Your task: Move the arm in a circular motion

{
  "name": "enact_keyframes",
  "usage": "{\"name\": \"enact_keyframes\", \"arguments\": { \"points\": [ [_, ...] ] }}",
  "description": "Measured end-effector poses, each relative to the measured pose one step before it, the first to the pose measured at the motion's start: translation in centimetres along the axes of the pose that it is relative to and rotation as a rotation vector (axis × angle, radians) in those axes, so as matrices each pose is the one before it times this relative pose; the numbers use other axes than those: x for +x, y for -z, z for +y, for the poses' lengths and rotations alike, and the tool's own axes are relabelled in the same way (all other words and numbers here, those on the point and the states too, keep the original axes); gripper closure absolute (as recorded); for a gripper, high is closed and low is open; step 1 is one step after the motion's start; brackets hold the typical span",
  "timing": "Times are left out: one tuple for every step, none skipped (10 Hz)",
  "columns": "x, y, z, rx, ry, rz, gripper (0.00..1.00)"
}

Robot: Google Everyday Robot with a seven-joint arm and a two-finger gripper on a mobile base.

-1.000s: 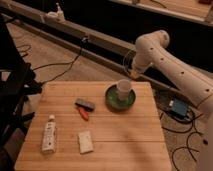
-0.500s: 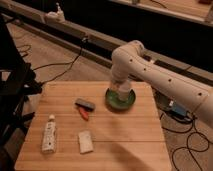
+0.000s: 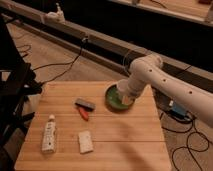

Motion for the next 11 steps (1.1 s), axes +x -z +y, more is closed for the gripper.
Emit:
{"name": "enact_keyframes", "arguments": {
  "points": [
    [2.35,0.498,-2.016,0.02656,-0.06641,0.02433,1.0],
    [1.341,0.479,-2.401,0.03322,-0.04992,0.01982,1.0],
    [0.23,0.575,-2.792,0.04629,-0.03028,0.01685,1.0],
    [-0.89,0.508,-2.117,0.0399,-0.00585,0.00857,1.0],
    [-1.537,0.479,-1.818,0.04057,0.00788,0.00418,1.0],
    [-1.902,0.343,-0.977,0.02868,0.01888,-0.00497,1.0],
    [-2.81,0.262,-0.062,0.02075,0.05055,-0.01277,1.0],
    [-2.887,0.096,1.002,0.00118,0.06188,-0.02015,1.0],
    [-1.942,0.03,1.31,-0.01189,0.0498,-0.01811,1.0],
    [-2.069,0.061,2.38,-0.033,0.06794,-0.0232,1.0],
    [-1.382,-0.142,2.76,-0.04405,0.06151,-0.02036,1.0]
  ]
}}
